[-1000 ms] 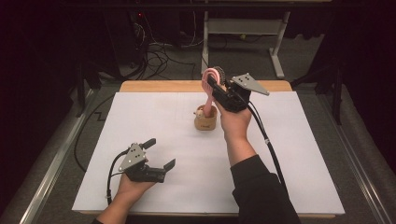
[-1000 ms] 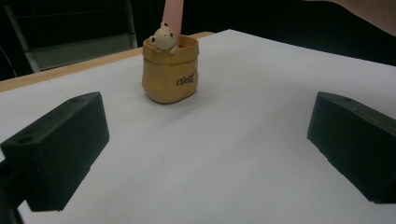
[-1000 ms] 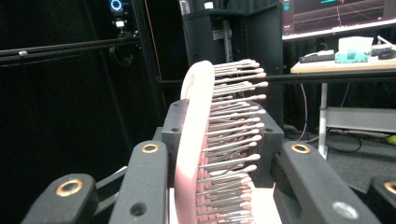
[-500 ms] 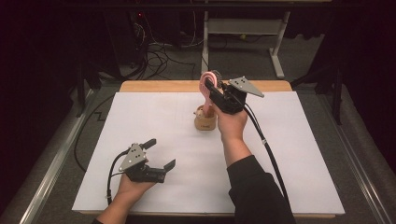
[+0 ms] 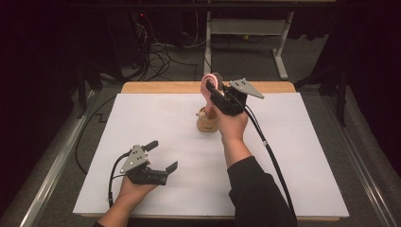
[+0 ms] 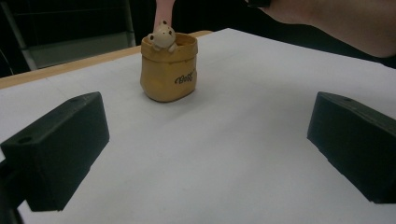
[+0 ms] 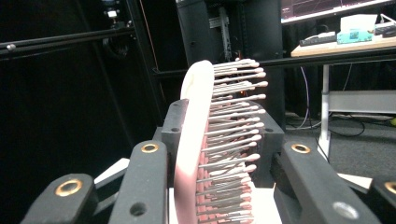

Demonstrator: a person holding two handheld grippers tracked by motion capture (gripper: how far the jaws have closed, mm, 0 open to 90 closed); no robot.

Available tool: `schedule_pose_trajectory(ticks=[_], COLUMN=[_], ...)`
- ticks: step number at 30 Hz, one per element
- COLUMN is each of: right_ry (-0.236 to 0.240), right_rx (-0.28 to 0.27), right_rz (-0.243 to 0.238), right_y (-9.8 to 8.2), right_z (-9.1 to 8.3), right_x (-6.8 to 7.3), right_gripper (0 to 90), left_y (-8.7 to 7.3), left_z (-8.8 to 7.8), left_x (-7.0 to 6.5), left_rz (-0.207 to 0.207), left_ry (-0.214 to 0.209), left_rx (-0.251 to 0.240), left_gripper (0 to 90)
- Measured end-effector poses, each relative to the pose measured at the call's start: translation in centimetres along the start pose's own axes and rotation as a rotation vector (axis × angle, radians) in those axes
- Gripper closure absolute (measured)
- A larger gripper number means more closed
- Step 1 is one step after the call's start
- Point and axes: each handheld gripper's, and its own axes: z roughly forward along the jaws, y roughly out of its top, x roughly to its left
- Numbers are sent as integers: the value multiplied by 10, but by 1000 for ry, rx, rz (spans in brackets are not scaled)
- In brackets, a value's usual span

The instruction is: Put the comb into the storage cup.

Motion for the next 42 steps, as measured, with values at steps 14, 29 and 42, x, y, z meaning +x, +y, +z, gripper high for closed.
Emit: schedule_pose_trajectory(ticks=[14,29,42], right_ry=[-4,1,-22], right_rx=[11,23,56], right_rz=[-5,-2,-24], right_y=[-7,-13,-10], right_z=[6,11,9], right_x=[4,5,3], right_gripper=[665,663,638], left_y=[0,0,0], left_z=[0,0,1], left_x=[-1,-1,-1], left_rz=[-2,-1,-1], left_ry=[-3,-3,-3], left_rx=[-2,-2,1], left_gripper=[0,0,0])
